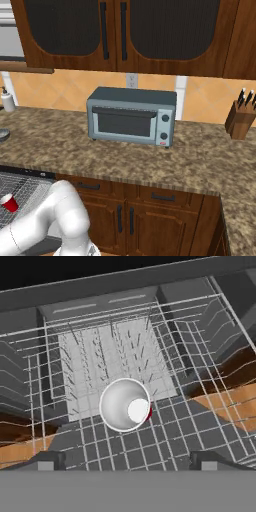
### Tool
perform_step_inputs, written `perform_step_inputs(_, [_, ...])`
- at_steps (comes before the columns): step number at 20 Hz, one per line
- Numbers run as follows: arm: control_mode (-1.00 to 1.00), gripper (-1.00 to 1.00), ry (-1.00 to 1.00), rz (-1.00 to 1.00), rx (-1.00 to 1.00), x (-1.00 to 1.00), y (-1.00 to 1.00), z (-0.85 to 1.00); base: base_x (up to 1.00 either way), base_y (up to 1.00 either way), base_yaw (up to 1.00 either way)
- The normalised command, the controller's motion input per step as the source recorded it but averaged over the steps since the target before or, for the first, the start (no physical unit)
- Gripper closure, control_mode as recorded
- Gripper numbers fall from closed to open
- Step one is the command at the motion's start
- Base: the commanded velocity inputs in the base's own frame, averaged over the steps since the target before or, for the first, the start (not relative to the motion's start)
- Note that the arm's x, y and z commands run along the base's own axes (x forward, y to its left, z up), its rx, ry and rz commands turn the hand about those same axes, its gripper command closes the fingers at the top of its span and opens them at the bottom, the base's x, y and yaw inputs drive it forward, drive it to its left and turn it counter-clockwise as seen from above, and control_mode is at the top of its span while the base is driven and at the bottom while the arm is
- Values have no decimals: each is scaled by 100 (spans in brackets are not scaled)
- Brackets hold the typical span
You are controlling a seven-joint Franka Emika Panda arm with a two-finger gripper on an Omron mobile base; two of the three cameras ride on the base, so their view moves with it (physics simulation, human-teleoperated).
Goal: Pick up the cup and bowl from the counter, place them in the dishwasher, and close the dishwasher door.
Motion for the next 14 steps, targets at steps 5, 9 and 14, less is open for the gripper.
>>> perform_step_inputs(5, [-100,-100,-8,0,31,-3,-37,94,0,0,0])
perform_step_inputs(9, [-100,-100,0,0,32,0,-40,100,0,0,0])
perform_step_inputs(14, [-100,-100,4,0,27,0,-41,100,0,0,0])
